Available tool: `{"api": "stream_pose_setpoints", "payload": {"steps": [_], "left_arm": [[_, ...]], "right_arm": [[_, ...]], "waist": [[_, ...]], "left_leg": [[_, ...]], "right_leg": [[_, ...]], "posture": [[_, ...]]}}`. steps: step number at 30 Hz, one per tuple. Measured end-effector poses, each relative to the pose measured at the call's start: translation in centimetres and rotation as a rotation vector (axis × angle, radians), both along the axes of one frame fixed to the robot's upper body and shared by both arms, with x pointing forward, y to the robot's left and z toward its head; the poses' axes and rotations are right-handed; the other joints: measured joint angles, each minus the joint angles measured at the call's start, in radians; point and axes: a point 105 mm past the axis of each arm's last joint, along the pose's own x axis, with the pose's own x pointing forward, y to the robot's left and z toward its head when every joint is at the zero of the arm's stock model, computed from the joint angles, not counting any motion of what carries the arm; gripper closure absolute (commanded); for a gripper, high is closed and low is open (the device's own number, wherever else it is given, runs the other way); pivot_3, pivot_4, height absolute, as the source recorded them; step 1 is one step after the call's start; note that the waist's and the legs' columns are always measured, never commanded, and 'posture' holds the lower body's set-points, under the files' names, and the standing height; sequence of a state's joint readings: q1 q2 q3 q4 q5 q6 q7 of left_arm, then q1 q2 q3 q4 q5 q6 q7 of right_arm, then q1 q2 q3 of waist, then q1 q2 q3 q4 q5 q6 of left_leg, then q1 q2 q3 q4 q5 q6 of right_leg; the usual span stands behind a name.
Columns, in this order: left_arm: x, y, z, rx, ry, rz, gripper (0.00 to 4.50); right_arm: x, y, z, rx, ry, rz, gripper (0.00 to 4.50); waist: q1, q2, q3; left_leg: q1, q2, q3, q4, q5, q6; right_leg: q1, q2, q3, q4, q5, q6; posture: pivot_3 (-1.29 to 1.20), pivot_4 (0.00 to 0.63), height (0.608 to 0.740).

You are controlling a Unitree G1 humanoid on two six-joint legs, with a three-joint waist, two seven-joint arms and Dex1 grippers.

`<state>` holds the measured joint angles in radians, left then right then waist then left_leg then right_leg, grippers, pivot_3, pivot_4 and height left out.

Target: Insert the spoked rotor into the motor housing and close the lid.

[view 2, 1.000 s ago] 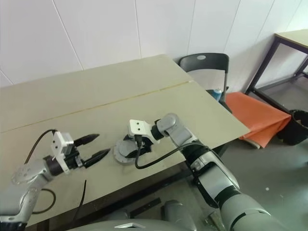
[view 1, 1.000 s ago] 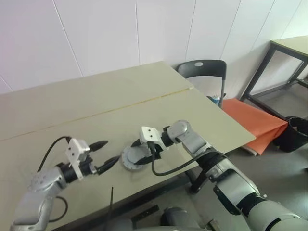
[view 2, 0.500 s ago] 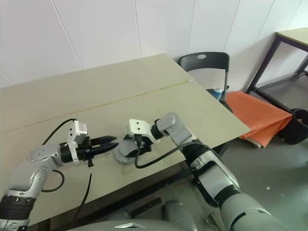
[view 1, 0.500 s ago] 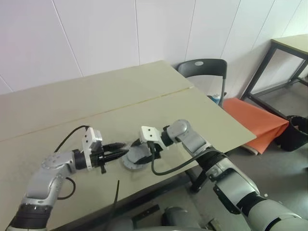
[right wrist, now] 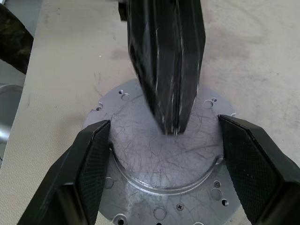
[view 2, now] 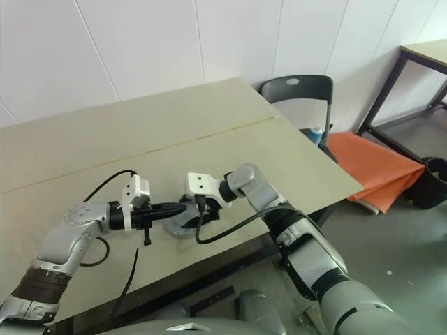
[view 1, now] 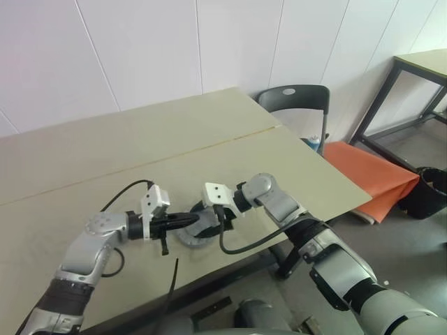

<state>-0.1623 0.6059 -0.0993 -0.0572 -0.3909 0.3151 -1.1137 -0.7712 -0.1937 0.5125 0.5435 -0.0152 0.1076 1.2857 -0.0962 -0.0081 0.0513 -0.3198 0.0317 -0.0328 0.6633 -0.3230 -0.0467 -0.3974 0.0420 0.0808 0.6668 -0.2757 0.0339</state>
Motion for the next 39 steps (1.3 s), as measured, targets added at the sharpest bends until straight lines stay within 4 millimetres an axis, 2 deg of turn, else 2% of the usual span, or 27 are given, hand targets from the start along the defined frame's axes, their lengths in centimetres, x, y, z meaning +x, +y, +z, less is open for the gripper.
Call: {"api": "stream_pose_setpoints", "payload": {"steps": [3,11,12,14,22,28,34,39], "left_arm": [[-0.2,-0.2,-0.9,0.052,0.01,-0.025,4.48],[-0.2,0.2,-0.9,0.157,-0.043,-0.075,4.48],[-0.2,0.2,-1.0,0.162,-0.043,-0.075,4.5],[-0.4,0.2,-1.1,0.163,-0.044,-0.074,4.5],[-0.7,0.4,-1.2,0.159,-0.043,-0.069,4.5],[-0.8,0.5,-1.2,0.155,-0.042,-0.064,4.5],[-1.1,0.6,-1.3,0.152,-0.037,-0.056,4.5],[-1.2,0.8,-1.4,0.155,-0.045,-0.056,4.5]], "right_arm": [[0.0,0.0,0.0,-0.003,0.008,-0.007,1.27],[0.0,-0.1,0.0,-0.006,0.032,-0.033,1.27],[0.0,-0.1,0.0,-0.008,0.039,-0.041,0.52],[0.3,-0.2,0.0,-0.01,0.047,-0.07,0.02],[0.4,-0.8,0.0,-0.015,0.119,-0.119,0.02],[0.2,-2.0,0.5,0.008,0.245,-0.138,0.02],[0.1,-3.1,1.8,0.081,0.396,-0.164,0.02],[0.5,-4.2,3.0,0.11,0.421,-0.217,0.02]], "waist": [[0.0,0.0,0.0],[0.0,0.001,0.0],[0.0,0.001,0.0],[0.0,0.001,0.0],[0.0,0.001,0.0],[-0.001,0.001,0.0],[-0.001,0.001,0.0],[-0.002,0.001,0.0]], "left_leg": [[0.0,0.0,0.0,0.0,0.0,0.0],[0.0,0.0,0.0,0.0,0.0,0.0],[0.0,0.0,0.0,0.0,0.0,0.0],[0.0,0.001,0.0,-0.001,0.0,0.0],[0.0,0.0,0.0,-0.001,0.0,0.0],[0.0,0.0,0.0,-0.002,0.0,0.0],[-0.001,0.0,0.0,-0.003,0.0,0.0],[-0.001,0.0,0.0,-0.004,0.0,0.0]], "right_leg": [[0.0,0.0,0.0,0.0,0.0,0.0],[0.0,0.0,0.0,0.0,0.0,0.0],[0.0,0.0,0.0,0.0,0.0,0.0],[0.0,-0.001,0.0,0.0,0.0,0.0],[0.0,-0.001,0.0,-0.002,0.0,0.0],[-0.001,-0.001,0.0,-0.002,0.0,0.0],[-0.002,0.0,0.0,-0.002,0.0,0.0],[-0.002,0.0,0.0,-0.002,0.0,0.0]], "posture": [[0.0,0.0,0.74],[0.0,0.0,0.74],[0.0,0.0,0.74],[0.0,0.0,0.74],[0.0,0.0,0.74],[0.0,0.0,0.74],[0.0,0.0,0.74],[0.0,0.0,0.74]]}}
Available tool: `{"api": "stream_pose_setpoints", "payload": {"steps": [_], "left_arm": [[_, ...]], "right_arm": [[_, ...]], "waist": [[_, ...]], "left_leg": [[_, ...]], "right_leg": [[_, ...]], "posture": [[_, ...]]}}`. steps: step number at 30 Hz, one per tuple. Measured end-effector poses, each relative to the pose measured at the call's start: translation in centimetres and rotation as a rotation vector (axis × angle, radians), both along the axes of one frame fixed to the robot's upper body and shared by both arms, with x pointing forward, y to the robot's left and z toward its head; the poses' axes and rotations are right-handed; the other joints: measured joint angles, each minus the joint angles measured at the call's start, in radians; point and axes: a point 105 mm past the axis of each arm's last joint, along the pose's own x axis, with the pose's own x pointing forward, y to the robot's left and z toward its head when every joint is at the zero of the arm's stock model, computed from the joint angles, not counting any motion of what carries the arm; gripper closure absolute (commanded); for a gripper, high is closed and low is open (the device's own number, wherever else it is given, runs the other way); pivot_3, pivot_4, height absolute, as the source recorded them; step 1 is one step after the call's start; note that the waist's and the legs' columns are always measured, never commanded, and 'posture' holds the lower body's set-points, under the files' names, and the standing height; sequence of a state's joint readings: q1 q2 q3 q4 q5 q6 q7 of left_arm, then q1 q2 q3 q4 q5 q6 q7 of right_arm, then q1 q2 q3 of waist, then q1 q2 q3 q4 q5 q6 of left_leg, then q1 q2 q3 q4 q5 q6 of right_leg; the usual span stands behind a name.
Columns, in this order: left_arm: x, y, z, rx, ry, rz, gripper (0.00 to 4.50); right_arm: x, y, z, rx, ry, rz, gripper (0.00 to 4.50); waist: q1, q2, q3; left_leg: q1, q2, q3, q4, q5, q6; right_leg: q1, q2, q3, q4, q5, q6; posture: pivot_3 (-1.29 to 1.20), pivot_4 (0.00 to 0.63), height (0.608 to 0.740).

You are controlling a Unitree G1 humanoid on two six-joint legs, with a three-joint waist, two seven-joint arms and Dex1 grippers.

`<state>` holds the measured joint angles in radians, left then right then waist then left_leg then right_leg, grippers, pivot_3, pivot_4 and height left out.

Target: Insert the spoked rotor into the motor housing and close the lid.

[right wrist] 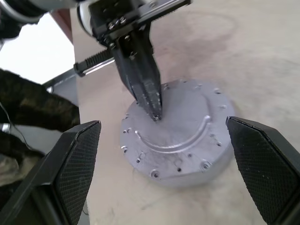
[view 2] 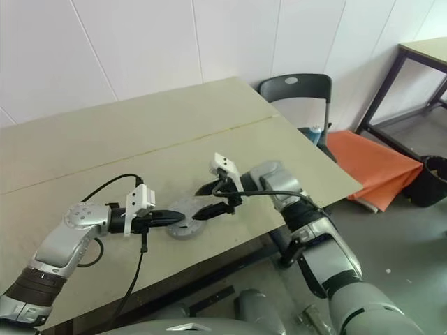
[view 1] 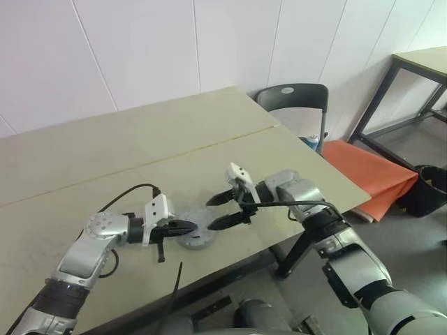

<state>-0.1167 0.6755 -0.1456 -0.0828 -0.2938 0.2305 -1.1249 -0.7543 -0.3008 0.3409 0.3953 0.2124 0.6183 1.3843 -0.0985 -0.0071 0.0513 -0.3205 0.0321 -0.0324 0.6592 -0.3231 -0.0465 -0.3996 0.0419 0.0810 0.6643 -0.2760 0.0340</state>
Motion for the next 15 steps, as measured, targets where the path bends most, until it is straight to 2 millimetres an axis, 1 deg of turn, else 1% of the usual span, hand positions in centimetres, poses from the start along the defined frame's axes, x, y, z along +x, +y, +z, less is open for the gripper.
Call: {"api": "stream_pose_setpoints", "payload": {"steps": [3,6,8,11,13,15], "left_arm": [[-0.1,0.1,0.0,0.015,-0.011,-0.013,4.5],[-0.2,0.2,0.1,0.027,-0.018,-0.025,4.5],[-0.2,0.3,0.1,0.033,-0.021,-0.032,4.5],[-0.3,0.4,0.2,0.04,-0.029,-0.04,4.5],[-0.3,0.4,0.2,0.043,-0.032,-0.042,4.5],[-0.3,0.5,0.2,0.044,-0.029,-0.041,4.5]], "right_arm": [[0.9,-0.8,-0.6,-0.054,0.007,-0.092,0.02],[1.3,-1.9,-1.3,-0.111,0.059,-0.169,0.02],[1.0,-2.5,-2.0,-0.145,0.114,-0.212,0.02],[0.2,-2.9,-3.0,-0.185,0.213,-0.255,0.02],[-0.3,-2.9,-3.5,-0.213,0.279,-0.29,0.02],[-0.5,-2.3,-3.4,-0.226,0.311,-0.321,0.02]], "waist": [[-0.001,0.0,0.0],[0.0,0.0,0.0],[0.0,0.0,-0.001],[0.0,0.0,-0.001],[0.0,0.001,-0.001],[-0.001,0.002,-0.003]], "left_leg": [[0.0,0.0,0.0,-0.001,0.0,0.0],[0.0,0.0,0.001,-0.003,0.0,0.0],[0.0,0.0,0.001,-0.005,0.0,0.0],[0.0,0.0,0.001,-0.008,0.0,0.0],[0.0,0.0,0.001,-0.009,0.0,0.0],[0.0,0.0,0.001,-0.01,0.0,0.0]], "right_leg": [[-0.001,0.0,0.0,0.0,0.0,0.0],[-0.001,0.0,0.0,-0.001,0.0,0.0],[-0.002,0.0,0.001,-0.002,0.0,0.0],[-0.003,0.001,0.001,-0.002,0.0,0.0],[-0.004,0.001,0.001,-0.002,0.0,0.0],[-0.003,0.001,0.001,-0.002,0.0,0.0]], "posture": [[0.0,0.0,0.74],[0.0,0.0,0.74],[0.0,0.0,0.74],[0.0,0.0,0.74],[0.0,0.0,0.74],[0.0,0.0,0.74]]}}
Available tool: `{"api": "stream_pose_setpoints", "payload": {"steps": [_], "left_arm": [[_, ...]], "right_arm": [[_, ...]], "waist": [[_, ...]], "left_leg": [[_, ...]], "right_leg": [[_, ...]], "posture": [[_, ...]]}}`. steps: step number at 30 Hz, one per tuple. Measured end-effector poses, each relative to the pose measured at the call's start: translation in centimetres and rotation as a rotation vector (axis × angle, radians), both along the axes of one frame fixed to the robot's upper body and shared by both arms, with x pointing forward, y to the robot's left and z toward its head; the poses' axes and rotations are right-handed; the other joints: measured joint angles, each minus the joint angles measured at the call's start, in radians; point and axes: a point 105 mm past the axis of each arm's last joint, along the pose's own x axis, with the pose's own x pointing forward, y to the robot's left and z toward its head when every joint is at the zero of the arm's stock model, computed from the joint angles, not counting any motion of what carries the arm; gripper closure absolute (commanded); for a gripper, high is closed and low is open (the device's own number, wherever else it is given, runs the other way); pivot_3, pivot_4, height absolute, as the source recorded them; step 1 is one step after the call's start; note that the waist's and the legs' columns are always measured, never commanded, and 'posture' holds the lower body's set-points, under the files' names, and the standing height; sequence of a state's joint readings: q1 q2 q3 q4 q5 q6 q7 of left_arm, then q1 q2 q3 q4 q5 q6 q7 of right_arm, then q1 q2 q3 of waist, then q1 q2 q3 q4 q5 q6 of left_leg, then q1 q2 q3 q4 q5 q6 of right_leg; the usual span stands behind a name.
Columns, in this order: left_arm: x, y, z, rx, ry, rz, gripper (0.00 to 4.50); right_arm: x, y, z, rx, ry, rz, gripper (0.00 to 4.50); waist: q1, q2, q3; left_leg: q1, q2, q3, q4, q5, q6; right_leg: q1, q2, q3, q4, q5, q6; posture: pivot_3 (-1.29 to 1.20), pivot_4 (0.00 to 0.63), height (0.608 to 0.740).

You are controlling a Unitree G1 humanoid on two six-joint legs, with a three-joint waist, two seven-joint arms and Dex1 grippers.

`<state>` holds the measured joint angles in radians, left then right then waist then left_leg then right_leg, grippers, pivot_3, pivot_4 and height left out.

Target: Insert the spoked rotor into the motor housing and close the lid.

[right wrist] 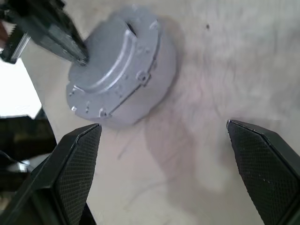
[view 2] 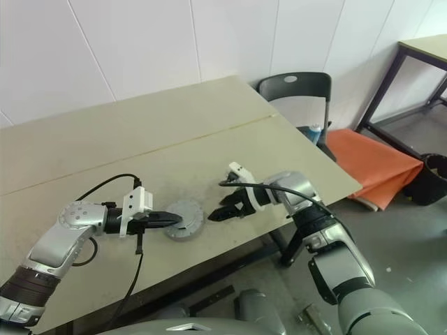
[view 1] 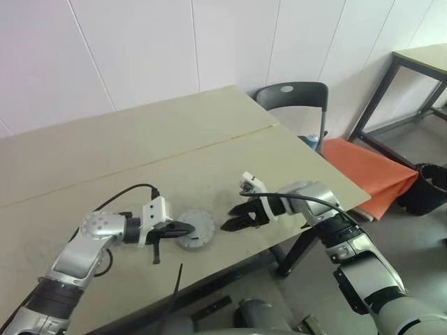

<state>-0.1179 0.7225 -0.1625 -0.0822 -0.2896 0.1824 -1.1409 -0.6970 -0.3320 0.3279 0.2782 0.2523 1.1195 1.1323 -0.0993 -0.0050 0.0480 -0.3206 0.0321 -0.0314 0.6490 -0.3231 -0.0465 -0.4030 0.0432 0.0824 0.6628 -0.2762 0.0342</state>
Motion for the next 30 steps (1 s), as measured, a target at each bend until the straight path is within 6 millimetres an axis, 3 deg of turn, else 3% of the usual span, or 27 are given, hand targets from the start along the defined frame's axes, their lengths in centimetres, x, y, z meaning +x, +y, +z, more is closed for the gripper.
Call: {"api": "stream_pose_setpoints", "payload": {"steps": [8,16,30], "left_arm": [[-0.1,0.1,-0.2,0.004,-0.003,0.0,4.5],[-0.1,0.0,-0.1,0.003,-0.009,-0.009,4.5],[0.4,0.6,-0.2,0.041,-0.014,-0.011,4.5]], "right_arm": [[-0.6,2.0,0.3,-0.022,0.185,-0.136,0.02],[-2.5,3.9,0.6,-0.017,0.36,-0.11,0.02],[-1.9,6.4,-0.3,0.084,0.606,-0.25,0.02]], "waist": [[-0.005,0.0,-0.007],[-0.005,0.0,-0.007],[-0.072,0.001,-0.009]], "left_leg": [[0.0,0.0,0.0,-0.001,0.0,0.0],[0.0,0.0,0.0,-0.001,0.0,0.0],[0.004,0.001,-0.004,-0.004,0.0,0.0]], "right_leg": [[0.0,0.001,0.0,0.0,0.0,0.0],[-0.002,0.0,0.0,-0.001,-0.001,0.001],[0.005,0.005,0.001,0.0,-0.001,0.001]], "posture": [[0.0,0.0,0.74],[0.0,0.0,0.74],[0.0,0.0,0.74]]}}
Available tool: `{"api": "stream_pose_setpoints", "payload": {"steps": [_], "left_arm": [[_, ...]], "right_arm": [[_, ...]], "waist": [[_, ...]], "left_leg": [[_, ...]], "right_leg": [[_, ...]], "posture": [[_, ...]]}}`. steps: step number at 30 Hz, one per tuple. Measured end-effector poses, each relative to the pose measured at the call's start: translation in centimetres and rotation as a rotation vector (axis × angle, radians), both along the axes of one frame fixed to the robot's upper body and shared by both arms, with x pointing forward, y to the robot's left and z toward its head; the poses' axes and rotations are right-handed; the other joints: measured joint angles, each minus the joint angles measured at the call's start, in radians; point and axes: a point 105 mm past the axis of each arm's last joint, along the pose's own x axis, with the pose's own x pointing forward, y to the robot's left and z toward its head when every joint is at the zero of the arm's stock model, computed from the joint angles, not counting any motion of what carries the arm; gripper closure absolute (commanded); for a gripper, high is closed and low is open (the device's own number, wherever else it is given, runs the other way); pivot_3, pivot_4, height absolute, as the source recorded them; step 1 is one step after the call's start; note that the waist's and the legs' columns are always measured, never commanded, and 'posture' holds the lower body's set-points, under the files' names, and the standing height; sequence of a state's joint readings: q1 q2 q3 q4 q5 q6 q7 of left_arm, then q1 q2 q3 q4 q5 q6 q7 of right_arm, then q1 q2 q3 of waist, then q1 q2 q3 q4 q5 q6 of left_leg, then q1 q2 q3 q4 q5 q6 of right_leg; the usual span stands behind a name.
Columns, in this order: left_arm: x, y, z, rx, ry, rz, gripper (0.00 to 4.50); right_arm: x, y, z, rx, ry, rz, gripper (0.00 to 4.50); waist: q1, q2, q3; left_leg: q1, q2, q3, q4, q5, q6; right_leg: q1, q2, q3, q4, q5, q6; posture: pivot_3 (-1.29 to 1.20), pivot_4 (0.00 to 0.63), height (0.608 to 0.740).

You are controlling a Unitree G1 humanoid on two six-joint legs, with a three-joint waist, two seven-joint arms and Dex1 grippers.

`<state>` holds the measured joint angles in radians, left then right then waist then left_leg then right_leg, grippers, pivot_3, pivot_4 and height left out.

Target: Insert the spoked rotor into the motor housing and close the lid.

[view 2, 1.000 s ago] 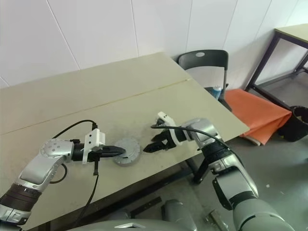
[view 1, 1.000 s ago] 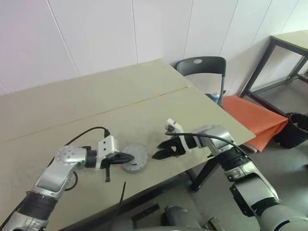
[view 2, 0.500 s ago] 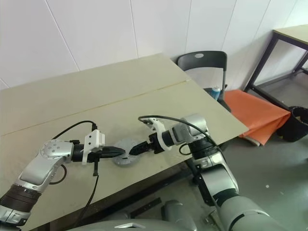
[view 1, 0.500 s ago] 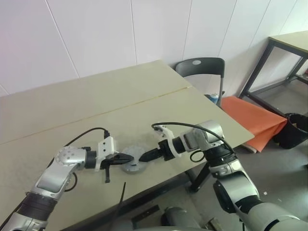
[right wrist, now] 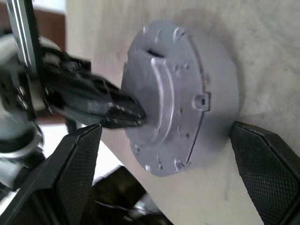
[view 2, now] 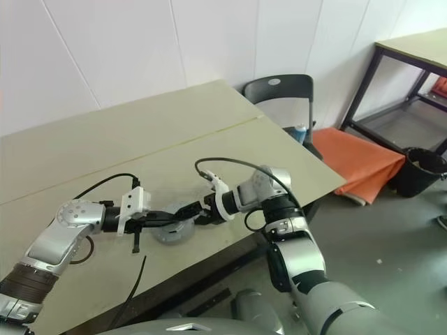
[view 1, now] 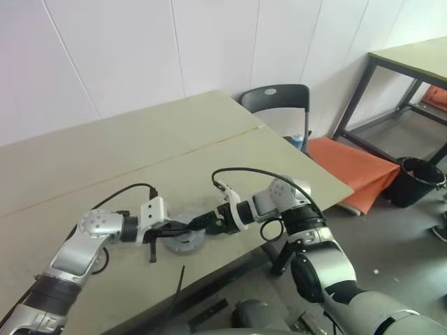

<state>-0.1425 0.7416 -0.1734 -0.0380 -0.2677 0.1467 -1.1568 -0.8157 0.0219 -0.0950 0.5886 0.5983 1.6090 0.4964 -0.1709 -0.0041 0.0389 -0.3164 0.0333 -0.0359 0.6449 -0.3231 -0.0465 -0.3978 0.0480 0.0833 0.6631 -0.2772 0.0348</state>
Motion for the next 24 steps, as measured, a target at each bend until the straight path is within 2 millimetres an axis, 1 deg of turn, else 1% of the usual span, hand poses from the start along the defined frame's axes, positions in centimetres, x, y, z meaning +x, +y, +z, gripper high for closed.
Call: {"api": "stream_pose_setpoints", "payload": {"steps": [1,4,6,9,11,14,16,17,20,22,23,24], "left_arm": [[0.0,0.0,0.0,0.0,-0.001,-0.001,4.5],[0.1,-0.1,0.1,0.004,-0.005,-0.01,4.5],[0.1,0.0,0.1,0.005,-0.008,-0.014,4.5],[0.3,0.3,0.3,0.009,-0.015,-0.015,4.5],[0.8,0.7,0.3,0.007,-0.021,0.01,4.5],[1.1,1.8,0.7,0.025,-0.031,0.043,4.5],[1.1,2.4,0.5,0.039,-0.021,0.063,4.5],[1.0,2.5,0.5,0.039,-0.019,0.064,4.5],[0.9,2.6,0.5,0.042,-0.018,0.062,4.5],[0.8,2.6,0.5,0.043,-0.02,0.062,4.5],[0.8,2.7,0.5,0.042,-0.021,0.064,4.5],[0.8,2.9,0.6,0.043,-0.023,0.07,4.5]], "right_arm": [[0.0,0.0,0.0,0.008,0.014,-0.007,0.02],[0.0,0.1,-0.1,0.023,0.046,-0.022,0.61],[0.0,-0.2,-0.3,0.018,0.055,-0.031,1.16],[0.1,-0.5,-0.6,0.007,0.058,-0.047,1.86],[-0.1,-0.4,-0.7,0.004,0.059,-0.04,2.41],[-0.3,-0.2,-0.4,0.03,0.063,-0.027,2.53],[-0.7,-0.3,-0.8,-0.002,0.062,-0.001,2.53],[-1.1,-0.1,-1.0,-0.003,0.071,0.013,2.53],[-1.2,0.0,-1.0,-0.004,0.069,0.024,2.53],[-1.2,0.0,-1.0,-0.003,0.069,0.025,2.89],[-1.2,0.0,-1.0,0.002,0.071,0.023,3.0],[-1.2,0.0,-0.9,0.01,0.072,0.018,3.02]], "waist": [[-0.003,0.001,0.0],[-0.01,0.001,0.0],[-0.009,0.002,0.0],[-0.008,0.004,0.001],[-0.009,0.003,0.001],[-0.012,0.003,0.001],[-0.011,0.003,0.001],[-0.01,0.002,0.001],[-0.01,0.002,0.001],[-0.009,0.002,0.001],[-0.009,0.002,0.001],[-0.009,0.003,0.001]], "left_leg": [[0.0,0.0,0.0,0.0,0.0,0.0],[-0.002,0.0,0.0,-0.001,0.0,0.0],[-0.004,0.0,0.0,-0.001,0.0,0.0],[-0.005,-0.001,0.001,-0.001,0.0,0.0],[-0.005,0.0,0.001,-0.001,0.0,0.0],[-0.004,0.0,0.002,-0.004,0.0,0.001],[-0.004,0.0,0.002,-0.007,0.0,0.001],[-0.004,0.001,0.002,-0.009,0.0,0.001],[-0.003,0.0,0.002,-0.012,0.0,0.001],[-0.003,0.001,0.002,-0.013,0.0,0.001],[-0.003,0.001,0.003,-0.014,0.0,0.001],[-0.003,0.001,0.003,-0.014,0.0,0.001]], "right_leg": [[0.0,0.0,0.0,0.0,0.0,0.0],[-0.002,0.001,0.0,0.0,0.0,0.0],[-0.004,0.001,0.001,0.0,0.0,0.0],[-0.005,0.001,0.001,-0.001,0.001,0.001],[-0.006,0.001,0.001,0.0,0.0,0.001],[-0.007,0.004,0.006,0.0,0.001,0.003],[-0.009,0.005,0.007,0.0,0.001,0.002],[-0.01,0.005,0.007,-0.001,0.001,0.002],[-0.011,0.006,0.009,-0.001,0.0,0.001],[-0.011,0.007,0.009,-0.001,0.0,0.0],[-0.012,0.007,0.009,-0.001,0.0,0.0],[-0.012,0.007,0.009,-0.001,0.0,0.0]], "posture": [[0.0,0.0,0.74],[0.0,0.0,0.74],[0.0,0.0,0.74],[0.0,0.0,0.74],[0.0,0.0,0.74],[0.0,0.0,0.74],[0.0,0.0,0.74],[0.0,0.0,0.74],[0.0,0.0,0.74],[0.0,0.0,0.74],[0.0,0.0,0.74],[0.0,0.0,0.74]]}}
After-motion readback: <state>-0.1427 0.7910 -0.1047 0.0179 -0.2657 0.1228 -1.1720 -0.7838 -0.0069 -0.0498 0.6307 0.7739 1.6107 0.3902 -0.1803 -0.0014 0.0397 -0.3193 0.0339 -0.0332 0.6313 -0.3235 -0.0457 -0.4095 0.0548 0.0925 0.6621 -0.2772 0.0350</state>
